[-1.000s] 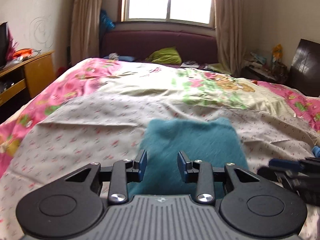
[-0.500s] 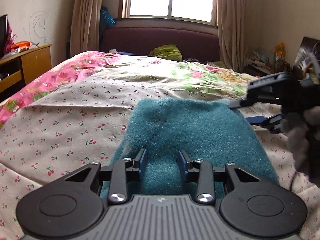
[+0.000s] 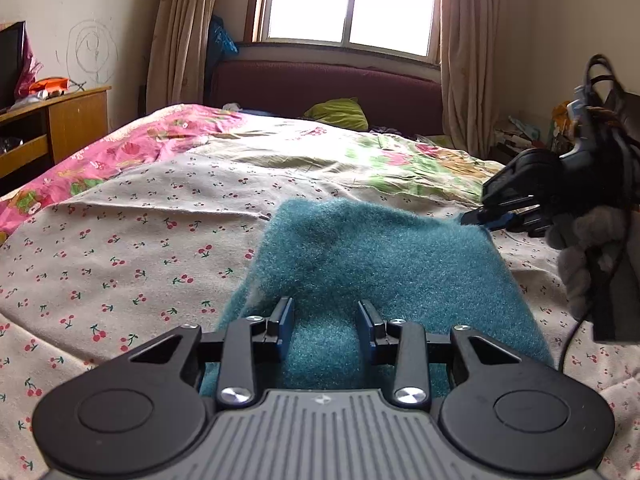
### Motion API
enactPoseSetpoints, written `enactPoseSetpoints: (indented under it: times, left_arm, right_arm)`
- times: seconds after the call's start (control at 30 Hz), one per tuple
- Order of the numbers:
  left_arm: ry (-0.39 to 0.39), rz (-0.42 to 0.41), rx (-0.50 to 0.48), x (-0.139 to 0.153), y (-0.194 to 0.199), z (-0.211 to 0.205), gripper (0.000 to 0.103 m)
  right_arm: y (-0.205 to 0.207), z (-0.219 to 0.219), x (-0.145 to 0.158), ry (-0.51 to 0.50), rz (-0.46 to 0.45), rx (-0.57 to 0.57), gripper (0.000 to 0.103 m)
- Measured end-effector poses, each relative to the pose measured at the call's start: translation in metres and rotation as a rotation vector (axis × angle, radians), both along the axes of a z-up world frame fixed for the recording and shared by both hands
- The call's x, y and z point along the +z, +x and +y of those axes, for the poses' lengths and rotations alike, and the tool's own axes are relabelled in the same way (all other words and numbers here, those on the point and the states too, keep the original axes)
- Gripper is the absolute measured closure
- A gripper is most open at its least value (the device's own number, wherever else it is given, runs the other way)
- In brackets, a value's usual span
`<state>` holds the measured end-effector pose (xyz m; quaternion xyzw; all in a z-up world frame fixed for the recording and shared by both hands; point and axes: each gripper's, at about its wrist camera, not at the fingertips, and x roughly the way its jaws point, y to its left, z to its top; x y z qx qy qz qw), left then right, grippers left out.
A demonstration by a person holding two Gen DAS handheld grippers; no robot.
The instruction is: Fold small clothes
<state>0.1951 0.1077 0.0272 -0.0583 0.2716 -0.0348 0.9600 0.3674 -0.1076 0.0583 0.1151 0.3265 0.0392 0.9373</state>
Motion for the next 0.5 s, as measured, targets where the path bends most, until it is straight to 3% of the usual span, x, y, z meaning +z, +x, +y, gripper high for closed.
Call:
enactPoseSetpoints:
  times: [0.1,0.3,0.43,0.5]
  left_arm:
    - [-0.043,0.016,0.004,0.007,-0.002,0.008,0.056]
    - [-0.019,-0.002,0.083,0.013,-0.028,0.015,0.057]
    - [0.027,0.085,0.134,-0.001,-0.032,0.023,0.052]
    - [0.038,0.104,0.144,-0.007,-0.031,0.026,0.044]
  right_arm:
    - [-0.042,-0.001,0.014,-0.091,-0.086,0.001,0.087]
    - [-0.135,0.02,-0.001,-0.029,-0.045,0.199,0.087]
    - [-0.152,0.053,-0.014,-0.152,-0.075,0.217,0.087]
    - [-0.146,0.047,-0.005,-0.092,-0.039,0.197,0.087]
